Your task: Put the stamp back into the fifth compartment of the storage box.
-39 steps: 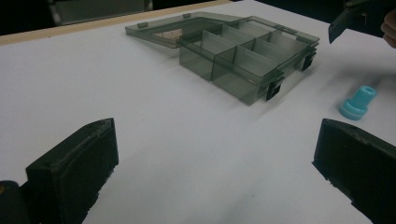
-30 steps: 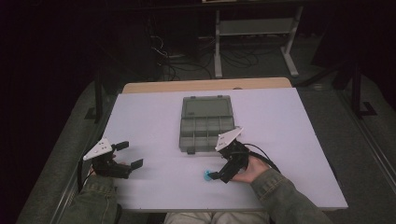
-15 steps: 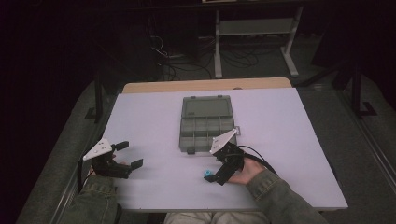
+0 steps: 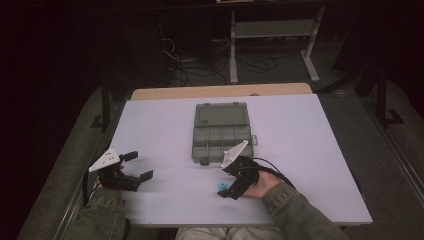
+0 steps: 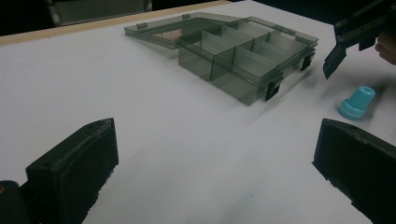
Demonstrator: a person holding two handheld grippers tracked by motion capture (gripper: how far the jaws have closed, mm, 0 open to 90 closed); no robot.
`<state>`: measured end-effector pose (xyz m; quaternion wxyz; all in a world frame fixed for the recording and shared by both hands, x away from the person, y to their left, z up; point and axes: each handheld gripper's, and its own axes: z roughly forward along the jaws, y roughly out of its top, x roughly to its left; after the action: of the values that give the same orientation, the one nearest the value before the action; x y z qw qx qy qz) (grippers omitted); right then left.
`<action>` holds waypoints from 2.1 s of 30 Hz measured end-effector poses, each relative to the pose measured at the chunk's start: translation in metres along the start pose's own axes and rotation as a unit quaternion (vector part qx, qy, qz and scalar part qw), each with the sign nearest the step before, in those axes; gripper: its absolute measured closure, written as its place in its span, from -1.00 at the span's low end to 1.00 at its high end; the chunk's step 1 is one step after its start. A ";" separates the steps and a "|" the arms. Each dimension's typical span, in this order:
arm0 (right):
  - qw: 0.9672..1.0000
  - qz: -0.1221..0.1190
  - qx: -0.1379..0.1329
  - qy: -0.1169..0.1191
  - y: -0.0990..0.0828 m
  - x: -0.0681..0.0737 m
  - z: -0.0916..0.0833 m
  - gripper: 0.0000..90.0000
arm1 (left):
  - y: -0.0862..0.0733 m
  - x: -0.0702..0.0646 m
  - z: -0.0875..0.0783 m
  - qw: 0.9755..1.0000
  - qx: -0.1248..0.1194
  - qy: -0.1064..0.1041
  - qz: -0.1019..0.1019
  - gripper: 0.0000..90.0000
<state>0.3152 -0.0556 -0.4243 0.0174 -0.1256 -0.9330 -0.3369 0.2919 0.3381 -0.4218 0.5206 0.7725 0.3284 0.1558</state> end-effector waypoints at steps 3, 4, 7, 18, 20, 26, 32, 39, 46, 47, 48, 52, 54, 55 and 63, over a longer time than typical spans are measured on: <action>1.000 -0.002 0.002 -0.015 0.000 0.001 0.002 -0.62 | 0.000 0.000 0.000 1.000 0.001 0.000 0.000 -1.00; 1.000 -0.002 0.000 -0.015 0.000 0.001 0.002 -0.60 | 0.000 0.000 0.000 1.000 0.000 0.000 -0.001 -1.00; 1.000 -0.005 -0.002 -0.014 0.000 0.000 0.001 -0.50 | 0.000 0.000 0.000 1.000 0.000 0.000 0.000 -1.00; 1.000 0.000 0.000 0.009 -0.001 0.000 0.001 0.03 | 0.000 0.000 0.000 1.000 0.000 0.000 -0.001 -1.00; 1.000 -0.003 -0.001 0.012 -0.001 0.000 0.001 0.11 | 0.000 0.000 0.000 1.000 0.000 0.000 -0.001 -1.00; 1.000 -0.002 0.001 0.014 -0.001 -0.001 0.000 0.28 | 0.000 0.000 0.000 1.000 -0.001 0.000 -0.001 -1.00; 1.000 -0.007 0.003 0.010 -0.001 0.000 0.000 0.45 | 0.000 0.000 0.000 1.000 -0.001 0.000 0.000 -1.00; 1.000 -0.006 0.002 0.010 0.000 0.001 0.000 0.57 | 0.000 0.000 0.000 1.000 -0.001 0.000 0.000 -1.00; 1.000 -0.009 -0.002 0.001 0.001 0.002 -0.003 0.57 | 0.000 0.000 0.000 1.000 -0.001 0.000 0.000 -1.00; 1.000 -0.009 -0.004 0.001 0.001 0.002 -0.004 0.57 | 0.000 0.000 0.000 1.000 -0.001 0.000 0.000 -1.00; 1.000 -0.009 -0.007 -0.001 0.002 0.002 -0.005 0.57 | 0.000 0.000 0.000 1.000 -0.001 0.000 -0.001 -1.00; 1.000 -0.008 -0.013 -0.001 0.004 0.001 -0.008 0.57 | 0.000 0.000 0.000 1.000 -0.001 -0.001 0.000 -1.00; 1.000 -0.007 -0.013 0.000 0.004 0.001 -0.009 0.57 | 0.000 0.000 0.000 1.000 -0.001 -0.002 -0.001 -1.00; 1.000 -0.005 -0.012 0.001 0.005 0.002 -0.009 0.57 | 0.000 0.000 0.000 1.000 0.000 -0.002 0.000 -1.00; 1.000 -0.008 -0.010 0.000 0.011 0.001 -0.014 0.57 | 0.000 0.000 0.000 1.000 0.000 -0.001 0.000 -1.00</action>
<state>0.3162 -0.0562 -0.4064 0.0131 -0.1180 -0.9305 -0.3464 0.2920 0.3382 -0.4219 0.5210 0.7726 0.3283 0.1547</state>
